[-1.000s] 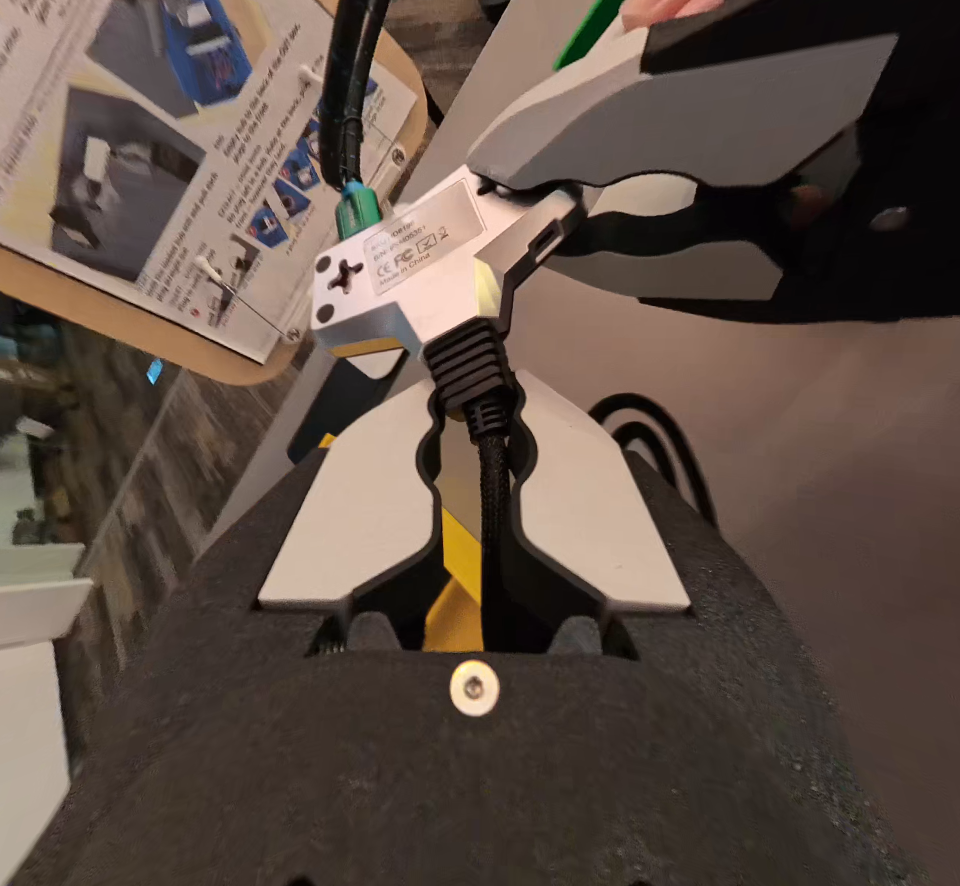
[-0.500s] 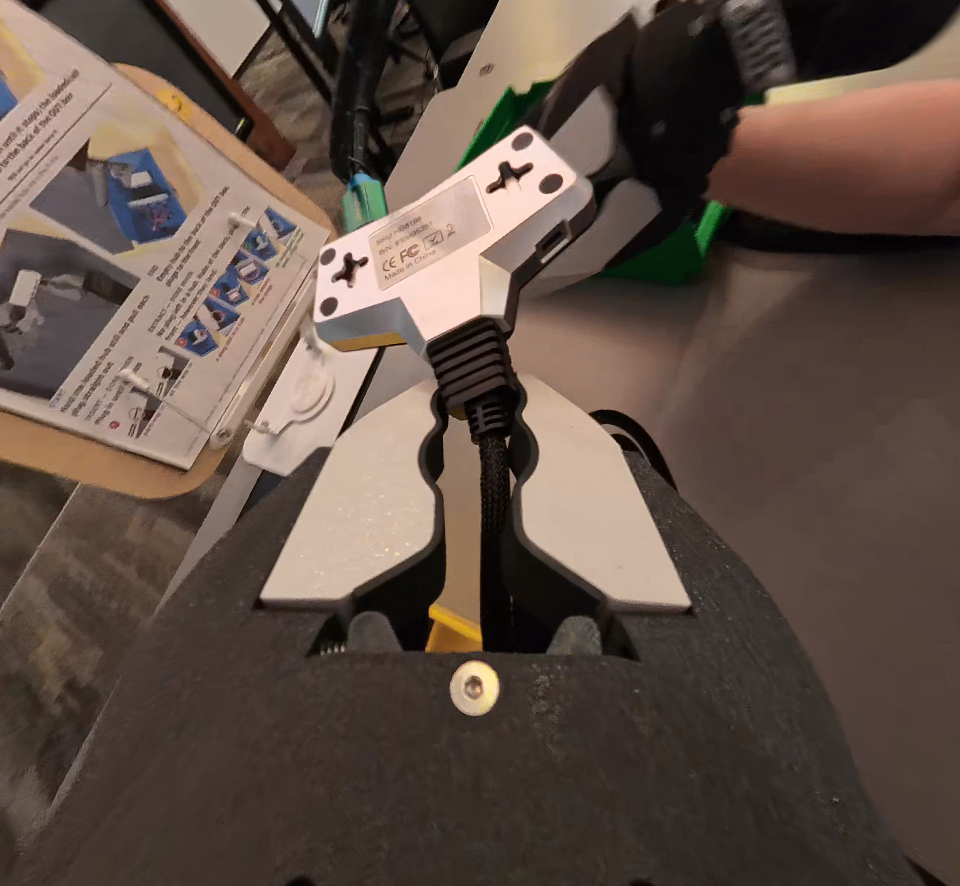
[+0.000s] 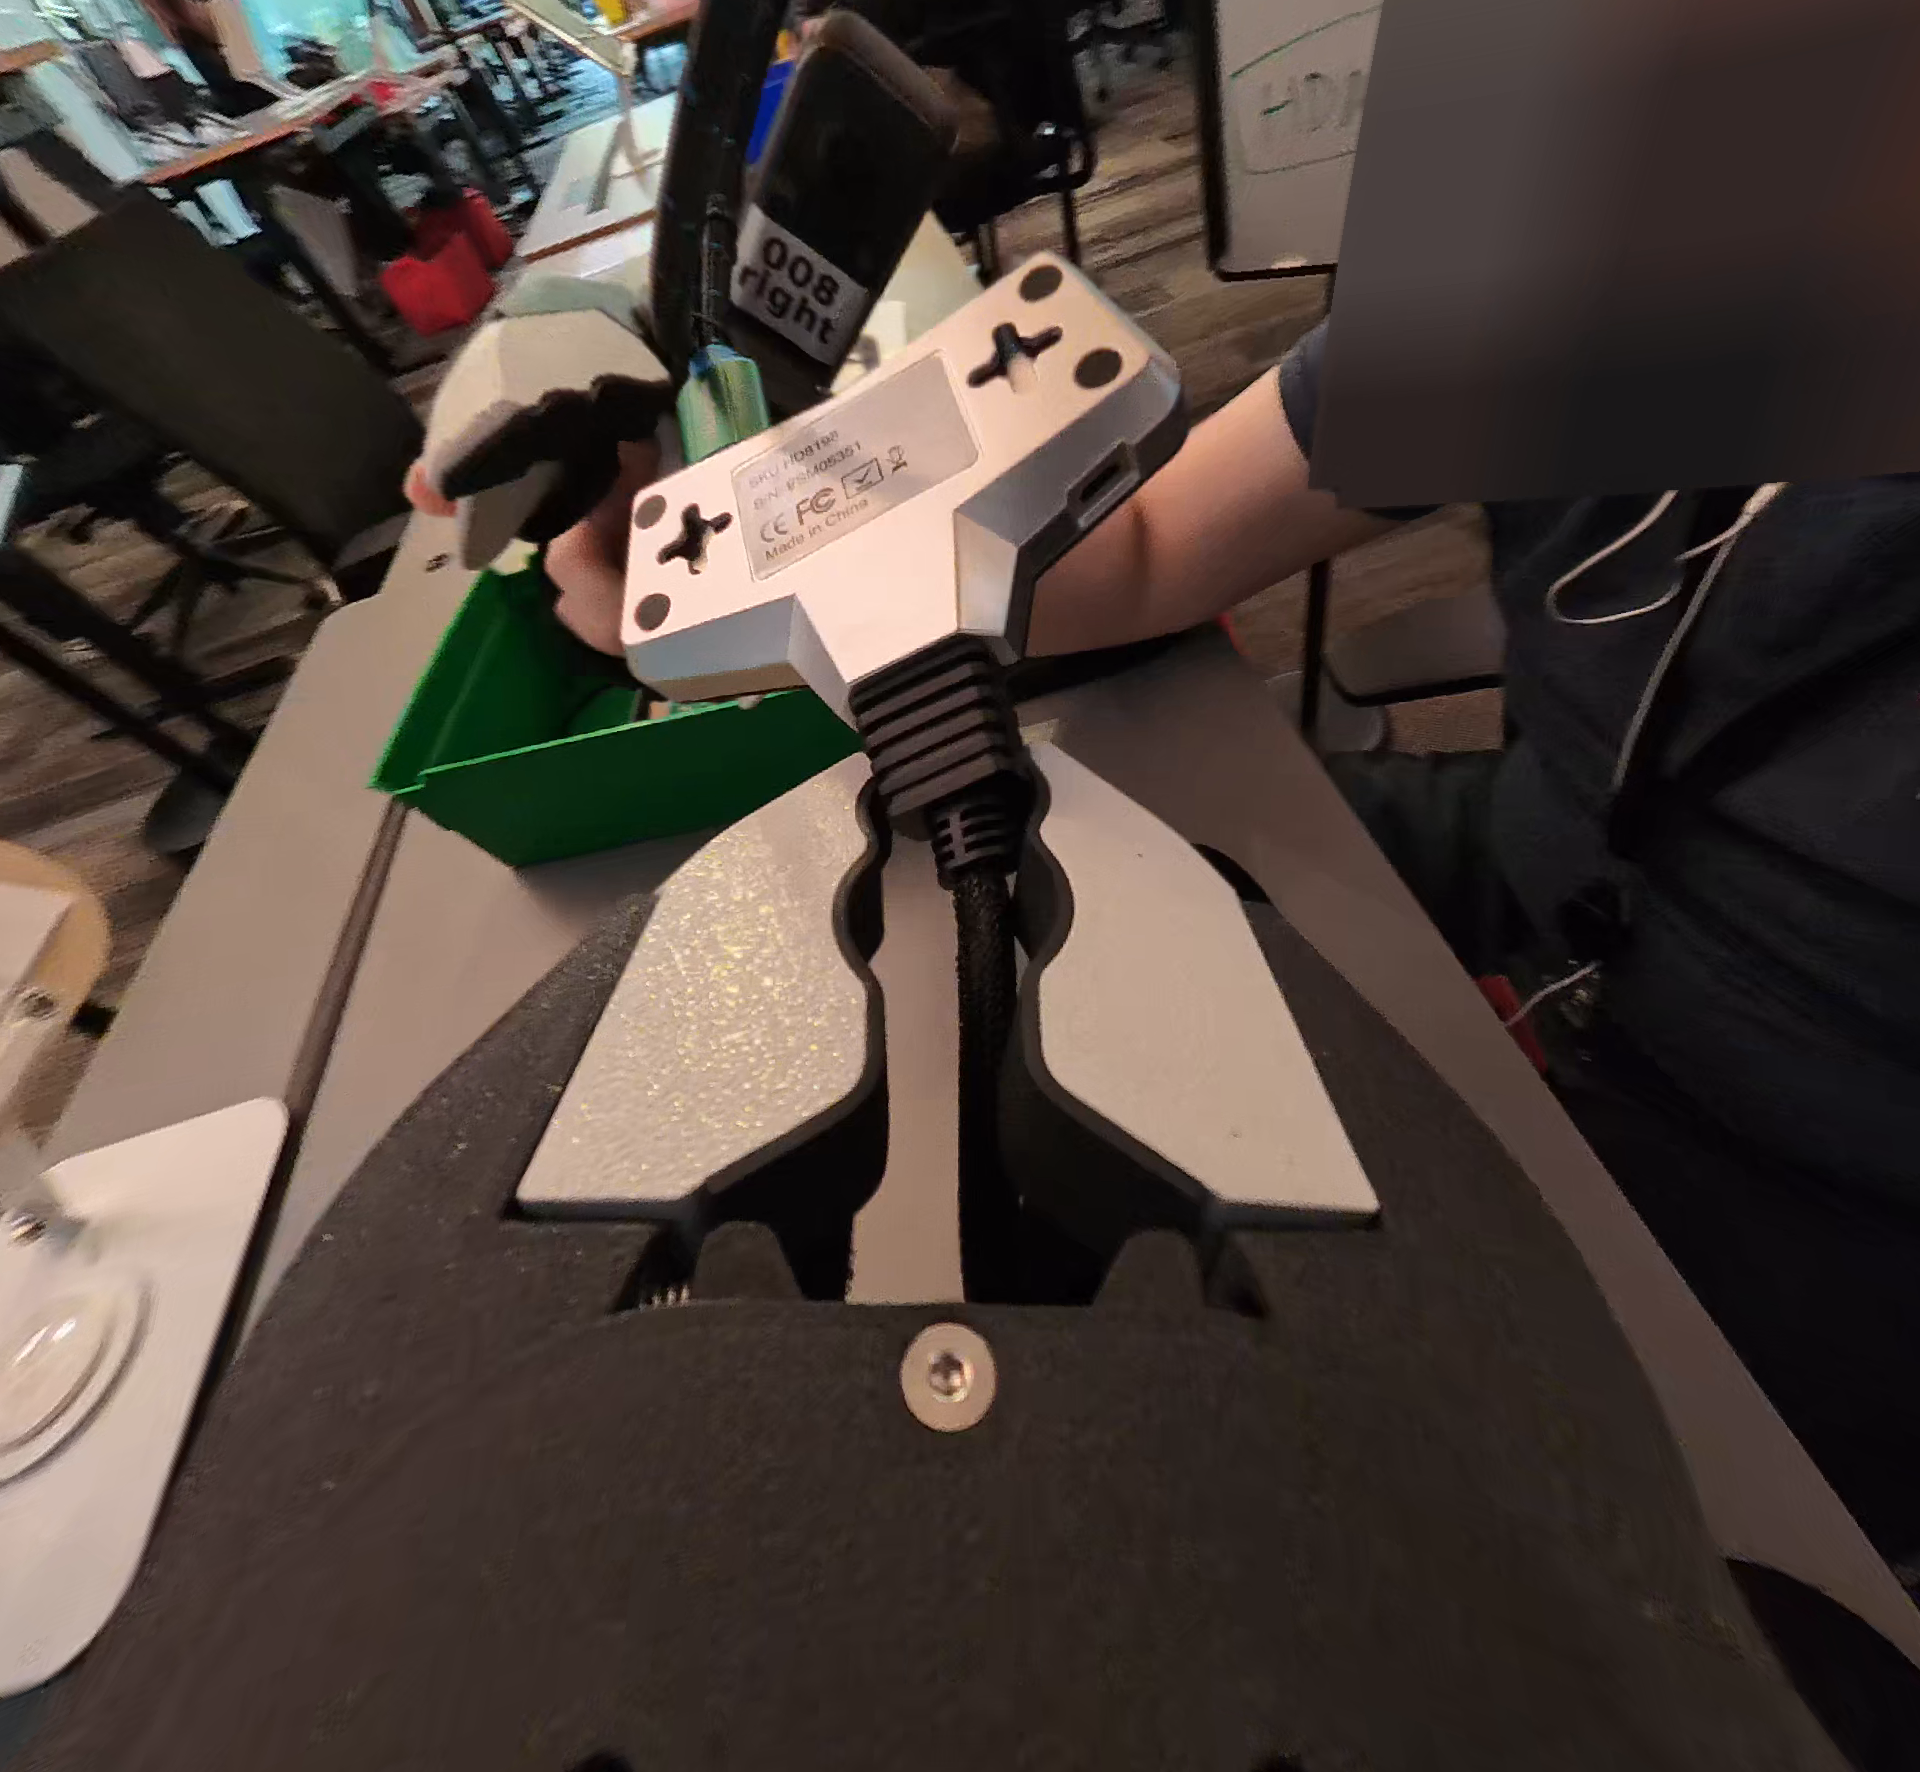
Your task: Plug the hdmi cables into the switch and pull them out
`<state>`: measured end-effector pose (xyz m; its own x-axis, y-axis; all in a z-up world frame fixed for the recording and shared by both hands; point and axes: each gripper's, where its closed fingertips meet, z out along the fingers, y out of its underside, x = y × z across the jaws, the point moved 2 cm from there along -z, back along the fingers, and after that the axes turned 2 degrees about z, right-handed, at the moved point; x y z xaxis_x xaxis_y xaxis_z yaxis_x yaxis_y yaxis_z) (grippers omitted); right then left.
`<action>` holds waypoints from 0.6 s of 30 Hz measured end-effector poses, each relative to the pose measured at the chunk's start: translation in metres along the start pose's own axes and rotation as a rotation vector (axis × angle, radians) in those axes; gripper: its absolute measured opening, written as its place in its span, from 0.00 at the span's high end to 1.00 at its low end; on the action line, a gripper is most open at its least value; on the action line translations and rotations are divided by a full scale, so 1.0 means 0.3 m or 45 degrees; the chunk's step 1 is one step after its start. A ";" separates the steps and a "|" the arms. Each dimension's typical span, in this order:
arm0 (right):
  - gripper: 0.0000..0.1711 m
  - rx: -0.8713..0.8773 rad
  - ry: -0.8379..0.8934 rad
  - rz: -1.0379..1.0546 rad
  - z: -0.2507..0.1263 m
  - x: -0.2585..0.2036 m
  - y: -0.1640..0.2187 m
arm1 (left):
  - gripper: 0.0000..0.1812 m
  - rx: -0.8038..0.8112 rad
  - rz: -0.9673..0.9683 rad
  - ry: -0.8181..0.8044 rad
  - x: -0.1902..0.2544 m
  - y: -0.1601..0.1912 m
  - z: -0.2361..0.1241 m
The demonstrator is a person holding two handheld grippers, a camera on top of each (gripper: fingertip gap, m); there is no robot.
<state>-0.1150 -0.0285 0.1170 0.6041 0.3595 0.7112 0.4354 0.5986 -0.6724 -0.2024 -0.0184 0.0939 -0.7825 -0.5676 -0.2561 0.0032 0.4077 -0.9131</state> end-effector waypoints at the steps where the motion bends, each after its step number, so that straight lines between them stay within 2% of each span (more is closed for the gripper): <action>1: 0.64 -0.006 -0.019 -0.025 0.008 -0.014 -0.010 | 0.89 -0.002 -0.004 0.029 0.007 0.005 0.012; 3: 0.66 -0.033 -0.069 -0.094 0.016 -0.046 -0.017 | 0.89 -0.022 -0.008 0.075 0.016 0.016 0.034; 5: 0.76 -0.050 -0.105 -0.147 0.014 -0.065 -0.019 | 0.88 -0.034 -0.018 0.112 0.022 0.024 0.050; 8: 0.82 -0.042 -0.183 -0.173 0.007 -0.095 -0.029 | 0.88 0.004 -0.068 0.191 0.031 0.017 0.057; 12: 0.85 -0.121 -0.212 -0.252 0.002 -0.103 -0.028 | 0.88 0.016 -0.100 0.229 0.030 0.023 0.055; 13: 0.86 -0.145 -0.201 -0.270 0.001 -0.098 -0.029 | 0.88 0.024 -0.091 0.181 0.015 0.020 0.051; 16: 0.86 -0.198 -0.131 -0.334 -0.005 -0.070 -0.036 | 0.75 0.047 -0.023 -0.079 -0.060 0.002 0.012; 18: 0.86 -0.231 -0.073 -0.392 -0.012 -0.048 -0.040 | 0.70 0.059 0.045 -0.267 -0.101 -0.015 -0.036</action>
<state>-0.1265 -0.0434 0.1142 0.3897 0.2247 0.8931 0.7059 0.5499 -0.4464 -0.1854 0.0046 0.1092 -0.6349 -0.6916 -0.3443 0.0612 0.3993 -0.9148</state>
